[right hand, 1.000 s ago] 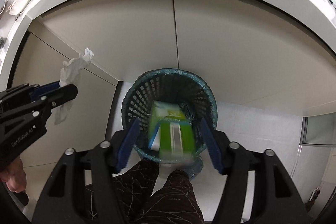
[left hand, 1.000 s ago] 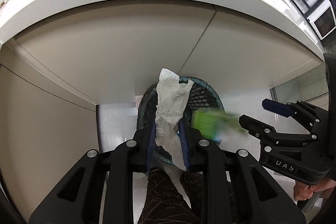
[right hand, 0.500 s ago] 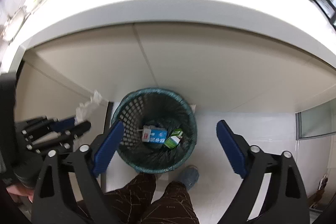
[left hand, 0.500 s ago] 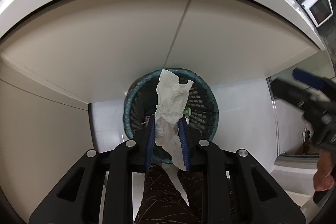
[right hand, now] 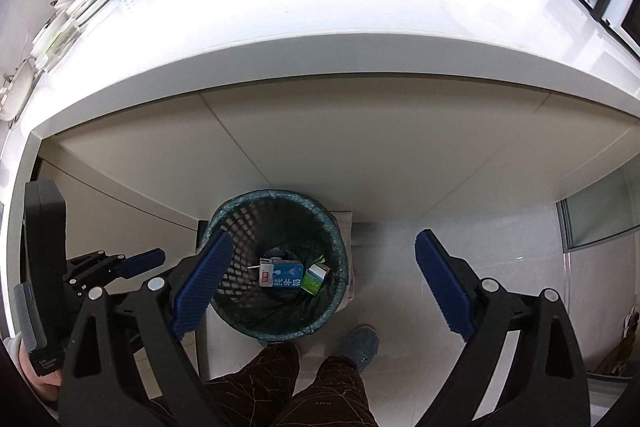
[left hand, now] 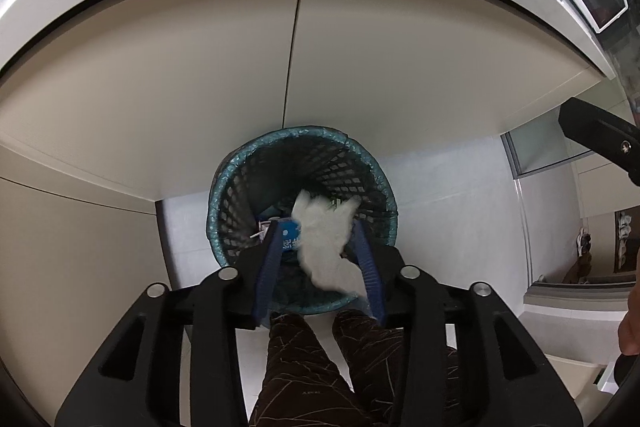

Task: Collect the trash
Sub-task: 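Open the left gripper to drop the white tissue into the wastebasket, then move both tools up over the counter toward the snack bag and plastic bag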

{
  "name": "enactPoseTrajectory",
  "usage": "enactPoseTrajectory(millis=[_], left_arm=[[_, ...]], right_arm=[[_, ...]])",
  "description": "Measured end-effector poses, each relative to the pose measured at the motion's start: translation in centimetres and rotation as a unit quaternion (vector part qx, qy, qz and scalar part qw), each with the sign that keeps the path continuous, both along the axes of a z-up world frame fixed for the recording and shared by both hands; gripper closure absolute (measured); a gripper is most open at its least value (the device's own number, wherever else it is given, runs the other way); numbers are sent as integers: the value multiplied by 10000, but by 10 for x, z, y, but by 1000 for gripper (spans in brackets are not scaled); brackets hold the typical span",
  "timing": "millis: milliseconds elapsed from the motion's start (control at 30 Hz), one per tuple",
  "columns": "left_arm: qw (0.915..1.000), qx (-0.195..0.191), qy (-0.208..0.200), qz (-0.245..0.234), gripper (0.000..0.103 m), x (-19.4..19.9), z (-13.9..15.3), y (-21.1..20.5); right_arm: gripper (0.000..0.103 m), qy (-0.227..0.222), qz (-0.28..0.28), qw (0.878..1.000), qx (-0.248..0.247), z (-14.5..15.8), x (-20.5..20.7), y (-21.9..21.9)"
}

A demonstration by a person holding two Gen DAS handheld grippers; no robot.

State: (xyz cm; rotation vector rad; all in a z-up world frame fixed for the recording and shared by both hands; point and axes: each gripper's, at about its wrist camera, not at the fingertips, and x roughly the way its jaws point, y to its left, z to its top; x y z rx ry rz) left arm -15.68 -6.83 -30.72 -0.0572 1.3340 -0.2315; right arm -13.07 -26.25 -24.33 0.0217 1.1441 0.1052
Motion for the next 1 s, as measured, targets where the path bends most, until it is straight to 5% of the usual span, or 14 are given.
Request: enactPoseTrajectory(millis=[333, 433, 567, 1000], left_arm=[[9998, -56, -40, 200, 36, -3, 3, -10], [9994, -66, -220, 268, 17, -3, 19, -10], [9976, -90, -620, 304, 6, 2, 45, -1], [9904, -314, -1327, 221, 6, 59, 135, 37]], right_arm=[[14, 37, -61, 10000, 44, -5, 4, -16], [14, -11, -86, 9999, 59, -1, 5, -17], [14, -124, -129, 9998, 39, 9, 12, -16], [10, -675, -421, 9968, -80, 67, 62, 0]])
